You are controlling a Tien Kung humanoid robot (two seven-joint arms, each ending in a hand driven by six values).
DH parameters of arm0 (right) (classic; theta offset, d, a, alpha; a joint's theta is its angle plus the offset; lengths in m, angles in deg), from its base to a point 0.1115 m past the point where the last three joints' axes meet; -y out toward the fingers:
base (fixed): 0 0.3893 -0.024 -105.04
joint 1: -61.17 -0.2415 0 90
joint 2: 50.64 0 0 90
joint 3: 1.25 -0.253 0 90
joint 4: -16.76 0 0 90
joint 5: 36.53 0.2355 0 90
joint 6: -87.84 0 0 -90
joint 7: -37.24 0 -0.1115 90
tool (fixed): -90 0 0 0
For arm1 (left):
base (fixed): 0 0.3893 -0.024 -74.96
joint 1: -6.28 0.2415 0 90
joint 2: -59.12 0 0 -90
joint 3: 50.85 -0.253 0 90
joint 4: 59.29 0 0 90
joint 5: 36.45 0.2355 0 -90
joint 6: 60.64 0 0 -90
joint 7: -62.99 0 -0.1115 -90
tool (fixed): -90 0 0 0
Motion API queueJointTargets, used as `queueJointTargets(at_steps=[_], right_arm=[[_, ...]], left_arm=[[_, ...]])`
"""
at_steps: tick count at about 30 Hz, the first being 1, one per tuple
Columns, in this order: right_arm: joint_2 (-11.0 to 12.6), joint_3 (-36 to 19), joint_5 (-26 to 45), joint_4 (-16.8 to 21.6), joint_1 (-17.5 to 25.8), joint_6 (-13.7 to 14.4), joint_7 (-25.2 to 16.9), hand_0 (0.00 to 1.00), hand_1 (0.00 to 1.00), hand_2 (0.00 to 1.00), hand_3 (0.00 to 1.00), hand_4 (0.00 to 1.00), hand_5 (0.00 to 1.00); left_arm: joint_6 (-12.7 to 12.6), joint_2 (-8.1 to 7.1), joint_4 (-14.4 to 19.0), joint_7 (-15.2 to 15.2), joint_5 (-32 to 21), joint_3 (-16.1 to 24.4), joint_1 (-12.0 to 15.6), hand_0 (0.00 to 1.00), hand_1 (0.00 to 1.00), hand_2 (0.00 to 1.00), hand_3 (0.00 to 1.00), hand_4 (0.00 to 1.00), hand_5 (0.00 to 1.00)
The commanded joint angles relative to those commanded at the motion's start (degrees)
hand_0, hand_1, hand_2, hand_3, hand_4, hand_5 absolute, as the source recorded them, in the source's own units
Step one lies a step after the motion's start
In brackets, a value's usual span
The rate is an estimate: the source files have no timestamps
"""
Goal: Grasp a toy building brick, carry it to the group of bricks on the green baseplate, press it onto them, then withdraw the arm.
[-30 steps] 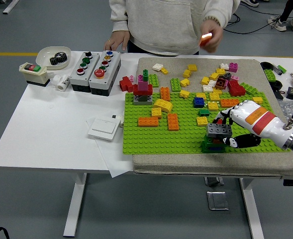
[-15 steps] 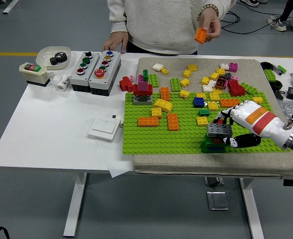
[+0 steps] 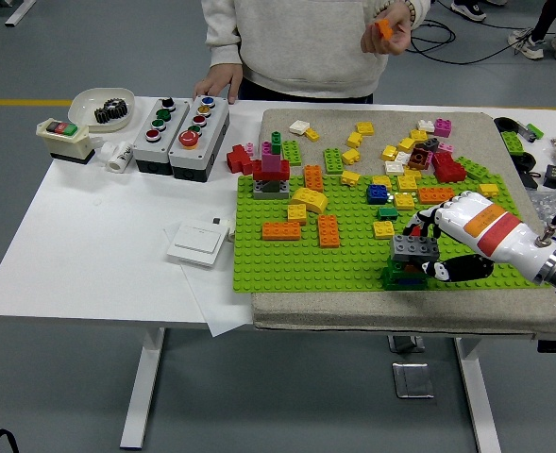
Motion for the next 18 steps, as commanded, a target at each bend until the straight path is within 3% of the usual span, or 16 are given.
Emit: queueJointTargets(at_steps=[18], right_arm=[[-0.04,-0.22,-0.44,-0.12,-0.14,-0.79,-0.19,0.353,0.409,0.462,0.473,0.592,0.224]], left_arm=[[0.08,-0.04,0.02,0.05,0.20,0.07,-0.03,0.660,0.708,0.732,0.580,0.653,0.646]])
